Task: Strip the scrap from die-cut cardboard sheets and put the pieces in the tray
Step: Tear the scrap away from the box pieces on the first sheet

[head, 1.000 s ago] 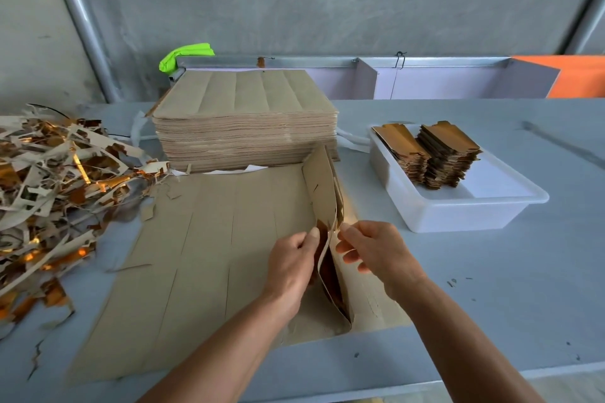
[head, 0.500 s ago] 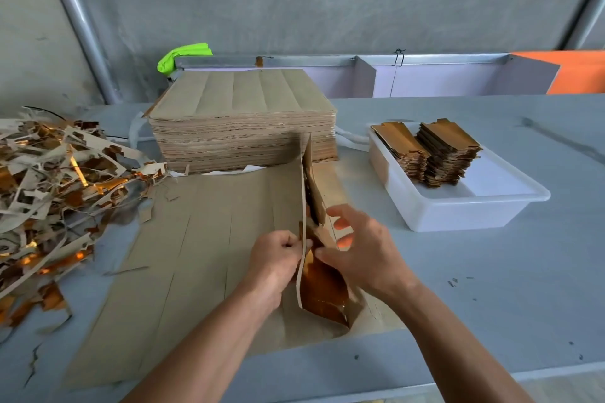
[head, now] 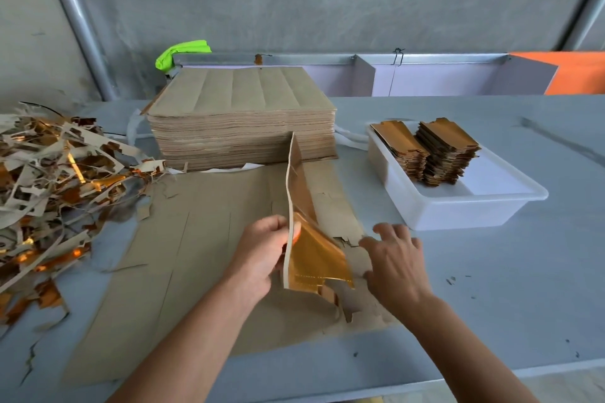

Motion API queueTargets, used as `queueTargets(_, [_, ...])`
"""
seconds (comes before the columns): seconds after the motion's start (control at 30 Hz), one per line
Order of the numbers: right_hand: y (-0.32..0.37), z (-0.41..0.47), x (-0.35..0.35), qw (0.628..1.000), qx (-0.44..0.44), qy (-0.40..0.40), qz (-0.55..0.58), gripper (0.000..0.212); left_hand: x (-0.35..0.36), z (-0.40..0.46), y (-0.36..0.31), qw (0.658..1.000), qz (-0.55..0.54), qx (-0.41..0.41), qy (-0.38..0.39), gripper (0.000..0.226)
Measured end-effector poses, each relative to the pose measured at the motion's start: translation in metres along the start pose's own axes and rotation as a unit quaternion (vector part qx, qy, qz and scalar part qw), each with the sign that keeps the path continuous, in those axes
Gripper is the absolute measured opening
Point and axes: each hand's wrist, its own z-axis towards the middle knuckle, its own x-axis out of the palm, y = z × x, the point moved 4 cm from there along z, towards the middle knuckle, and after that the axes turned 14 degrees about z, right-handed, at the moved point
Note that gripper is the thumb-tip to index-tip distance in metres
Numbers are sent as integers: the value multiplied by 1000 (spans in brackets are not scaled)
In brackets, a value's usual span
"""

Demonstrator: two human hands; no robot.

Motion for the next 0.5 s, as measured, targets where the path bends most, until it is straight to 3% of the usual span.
queueTargets(0.1, [13,5,-11,977,-45,-66,200,27,5,1,0,999,35,32,10,14])
queueTargets(0.17, [22,11,-12,940,-14,-27,339,21,9,0,2,999,22,37,22,22])
queueTargets(0.23, [33,12,-3,917,15,52,396,26,14,0,4,998,22,39,39,20])
queueTargets(0.33, [41,9,5,919,30,71,387,37,18,2,10,999,13,3,44,17])
queueTargets(0.4, [46,6,6,931,20,61,359,45,18,5,10,998,-21,-48,39,39])
queueTargets(0.5, [59,3,8,958,-11,46,281,49,16,14,6,994,78,-73,14,56])
